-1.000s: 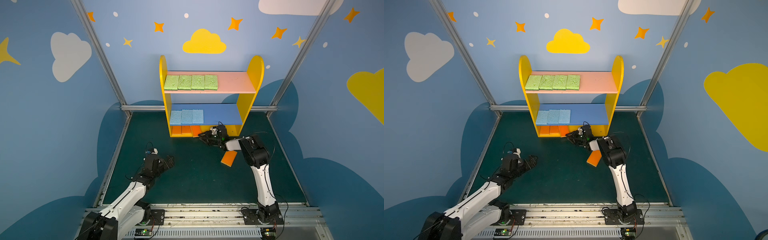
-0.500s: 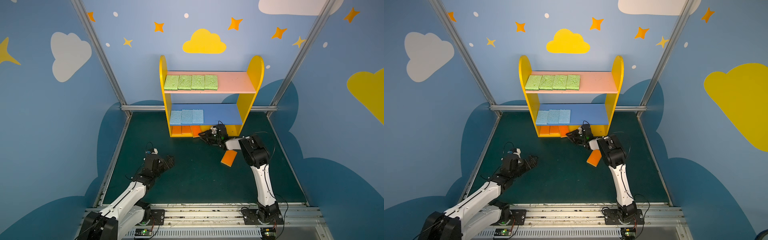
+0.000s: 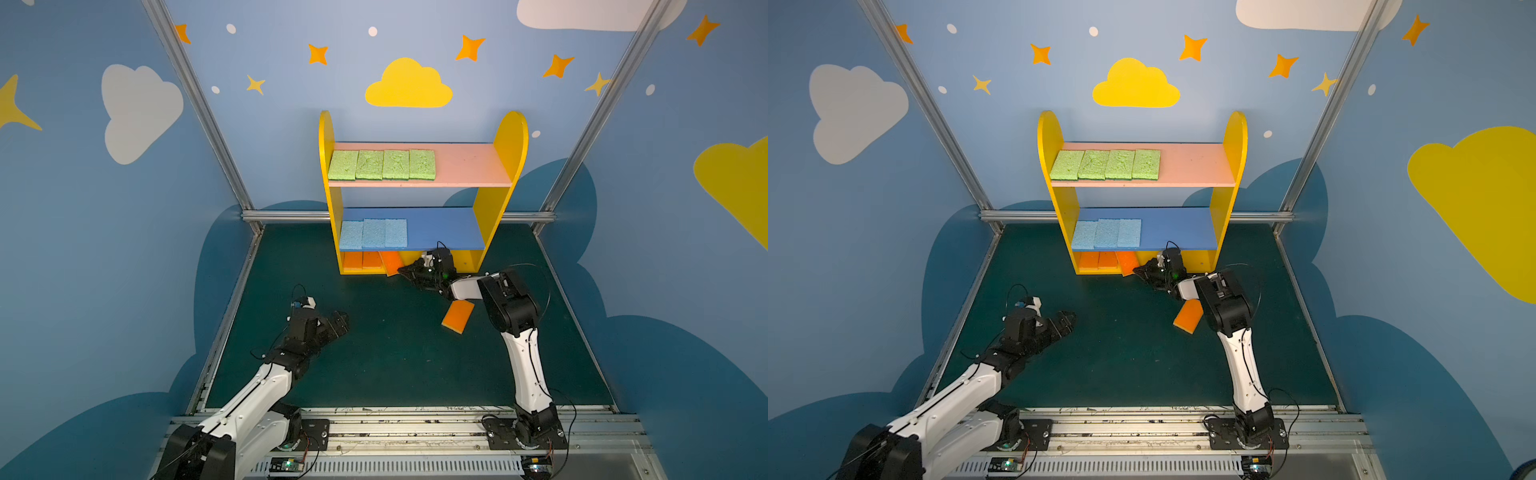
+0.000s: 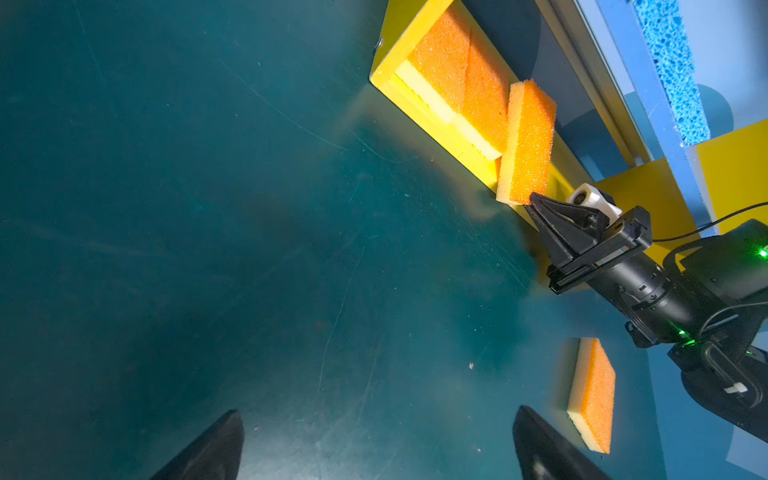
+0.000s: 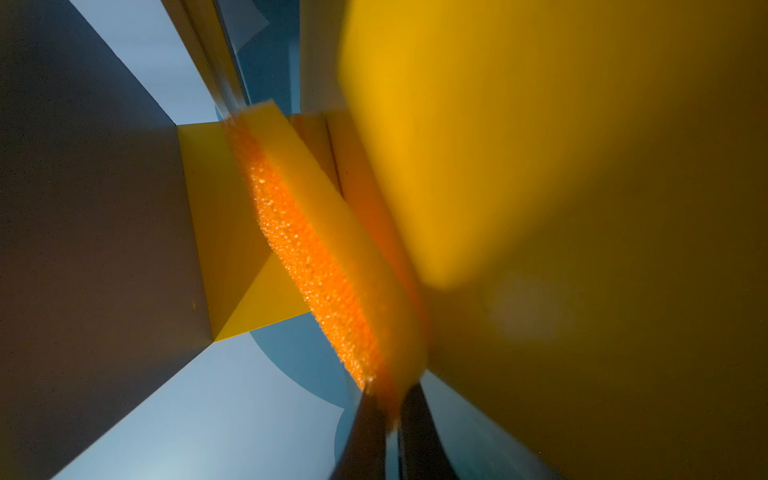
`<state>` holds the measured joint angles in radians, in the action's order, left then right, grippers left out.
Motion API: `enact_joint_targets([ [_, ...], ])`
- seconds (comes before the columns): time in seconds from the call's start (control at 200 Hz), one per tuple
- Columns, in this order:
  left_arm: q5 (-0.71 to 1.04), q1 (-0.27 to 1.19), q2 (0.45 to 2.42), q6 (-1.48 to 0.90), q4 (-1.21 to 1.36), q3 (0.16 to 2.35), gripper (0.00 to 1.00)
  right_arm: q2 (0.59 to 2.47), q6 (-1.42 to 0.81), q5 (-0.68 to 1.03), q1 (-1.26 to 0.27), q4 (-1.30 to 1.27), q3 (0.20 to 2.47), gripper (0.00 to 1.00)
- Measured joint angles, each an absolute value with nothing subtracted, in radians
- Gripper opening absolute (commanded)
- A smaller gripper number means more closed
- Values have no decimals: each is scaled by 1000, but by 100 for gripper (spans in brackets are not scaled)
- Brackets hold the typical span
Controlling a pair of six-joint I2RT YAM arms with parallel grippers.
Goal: Place and organize the cleaning sponges onto the shelf
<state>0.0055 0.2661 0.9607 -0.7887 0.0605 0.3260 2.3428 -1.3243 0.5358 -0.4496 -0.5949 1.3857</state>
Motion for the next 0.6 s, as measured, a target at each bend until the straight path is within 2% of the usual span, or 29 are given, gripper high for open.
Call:
enact_joint_targets([
  [0.601, 8, 266, 952, -789, 60, 325, 100, 2326, -1373, 515, -428, -692, 1302, 0],
])
